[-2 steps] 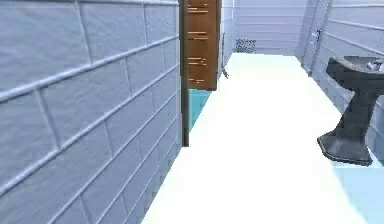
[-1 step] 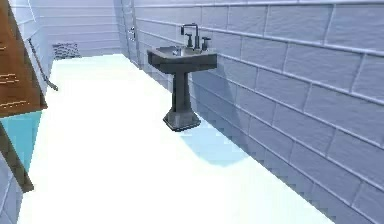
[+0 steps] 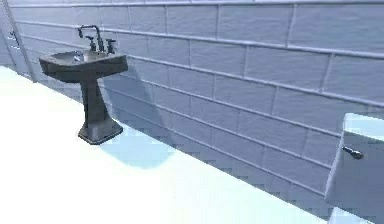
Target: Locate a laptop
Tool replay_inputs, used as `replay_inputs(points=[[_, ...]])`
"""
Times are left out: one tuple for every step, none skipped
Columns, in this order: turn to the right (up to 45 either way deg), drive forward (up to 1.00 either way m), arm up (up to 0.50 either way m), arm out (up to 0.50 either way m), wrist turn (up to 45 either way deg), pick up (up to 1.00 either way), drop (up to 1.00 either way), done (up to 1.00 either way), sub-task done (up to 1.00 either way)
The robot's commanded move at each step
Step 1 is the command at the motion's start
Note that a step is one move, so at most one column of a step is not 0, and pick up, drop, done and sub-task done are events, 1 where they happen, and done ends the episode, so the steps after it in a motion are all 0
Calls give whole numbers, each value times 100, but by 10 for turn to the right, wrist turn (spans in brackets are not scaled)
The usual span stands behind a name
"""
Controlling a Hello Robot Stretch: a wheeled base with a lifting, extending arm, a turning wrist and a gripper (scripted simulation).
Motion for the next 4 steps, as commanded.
replay_inputs(points=[[0,10,0,0,0,0,0,0,0],[-450,0,0,0,0,0,0,0,0],[-120,0,0,0,0,0,0,0,0],[0,100,0,0,0,0,0,0,0]])
